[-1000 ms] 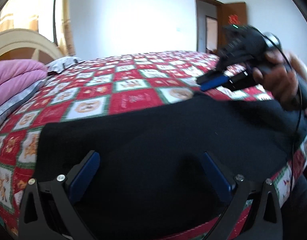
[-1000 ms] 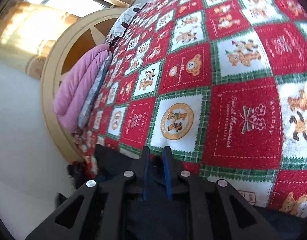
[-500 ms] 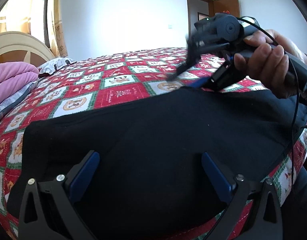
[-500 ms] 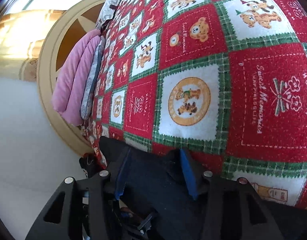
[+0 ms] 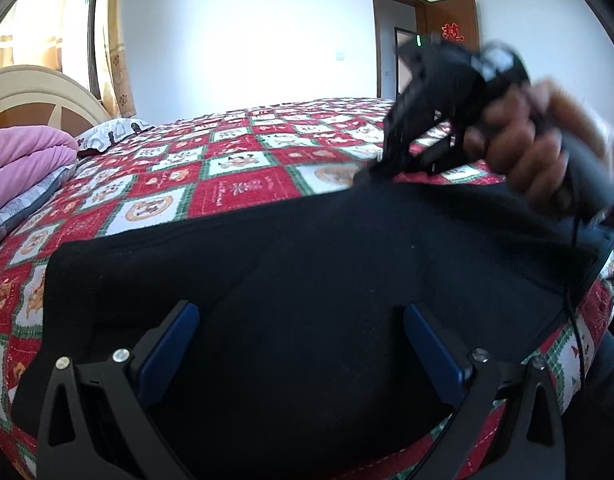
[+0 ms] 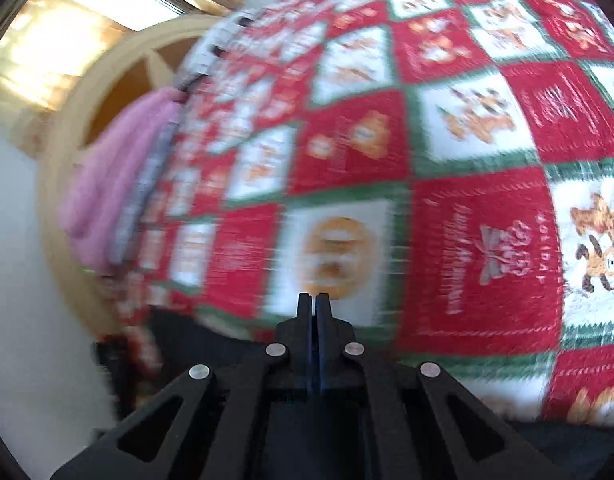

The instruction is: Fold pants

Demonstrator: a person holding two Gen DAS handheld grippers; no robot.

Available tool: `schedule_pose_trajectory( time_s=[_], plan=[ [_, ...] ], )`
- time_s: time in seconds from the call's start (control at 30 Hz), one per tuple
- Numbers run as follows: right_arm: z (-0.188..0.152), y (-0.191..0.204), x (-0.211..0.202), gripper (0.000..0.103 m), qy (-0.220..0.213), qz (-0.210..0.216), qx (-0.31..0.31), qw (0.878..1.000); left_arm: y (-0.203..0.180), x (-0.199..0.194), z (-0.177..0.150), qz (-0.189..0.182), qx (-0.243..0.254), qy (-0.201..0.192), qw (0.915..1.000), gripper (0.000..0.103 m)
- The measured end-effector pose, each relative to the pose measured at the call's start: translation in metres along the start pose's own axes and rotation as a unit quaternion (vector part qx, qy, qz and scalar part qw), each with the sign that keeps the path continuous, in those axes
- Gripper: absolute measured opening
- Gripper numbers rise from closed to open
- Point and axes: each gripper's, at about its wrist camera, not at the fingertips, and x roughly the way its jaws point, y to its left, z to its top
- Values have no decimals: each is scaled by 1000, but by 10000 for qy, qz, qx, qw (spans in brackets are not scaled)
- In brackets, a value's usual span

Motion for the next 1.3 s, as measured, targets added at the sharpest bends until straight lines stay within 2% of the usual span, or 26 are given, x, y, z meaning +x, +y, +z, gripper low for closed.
schedule_pose_trajectory(
  time_s=[0.07, 0.17, 0.23, 0.3, 0.33, 0.37, 0.4, 0.43, 0.5, 0.6, 0.7, 0.77, 0.87, 0.9, 0.93, 0.97, 1.0, 1.07, 1.23, 1.3],
  plan=[
    [-3, -10, 5, 1, -66, 165, 125, 9998, 4, -3, 1, 42, -22, -11, 10000, 103],
    [-5, -7, -7, 3, -163, 335, 47, 9993, 17, -11, 1, 394, 138, -118, 9991, 103],
    [-9, -2, -26, 3, -387, 162, -161, 9990, 36, -15, -1, 716, 207, -186, 9970, 103],
    [-12, 3, -45, 5, -675, -58, -390, 9969, 62, -15, -2, 957, 6, -139, 9953, 103],
    [-14, 5, -57, 12, -843, -117, -453, 9953, 76, -14, -4, 1019, -161, -111, 9946, 103],
    [-17, 5, -67, 20, -949, -140, -466, 9943, 94, -9, -6, 916, -450, 26, 9948, 103],
    [-22, 5, -76, 38, -1051, -121, -465, 9933, 107, -8, -8, 614, -785, 42, 9950, 103],
    [-27, 5, -82, 48, -1118, -61, -464, 9926, 113, -9, -9, 612, -939, 53, 9937, 103],
    [-42, 8, -91, 48, -1121, 38, -589, 9919, 118, -8, -9, 513, -999, 126, 9936, 103],
    [-70, 14, -97, 48, -950, -118, -991, 9905, 112, -11, -6, 598, -907, 97, 9940, 103],
    [-99, 10, -98, 48, -804, -736, -1295, 9856, 99, -29, 8, 693, -707, -332, 9945, 103],
    [-118, 0, -96, 48, -728, -1245, -1466, 9786, 93, -32, 19, 729, -461, -452, 9952, 103],
    [-140, -22, -93, 48, -584, -1893, -1728, 9648, 98, -10, 20, 1118, -276, 25, 9933, 103],
    [-146, -26, -95, 48, -654, -1916, -1920, 9603, 104, 2, 16, 1330, -298, 335, 9901, 103],
    [-153, -29, -98, 48, -641, -1956, -2055, 9568, 114, 7, 11, 1243, -486, 425, 9901, 103],
    [-156, -32, -101, 48, -588, -2018, -2088, 9551, 125, 6, 9, 1039, -805, 352, 9907, 103],
    [-158, -33, -104, 48, -557, -2046, -2096, 9545, 136, 6, 7, 1031, -1069, 406, 9881, 103],
    [-162, -38, -109, 48, -508, -2044, -2115, 9544, 149, 2, 6, 1066, -1296, 353, 9852, 103],
    [-173, -37, -112, 48, -572, -2165, -2225, 9489, 153, -5, 4, 1078, -1383, 356, 9839, 103],
    [-175, -32, -109, 51, -583, -2290, -2297, 9441, 140, -20, 13, 1266, -1267, 91, 9838, 103]
  ],
)
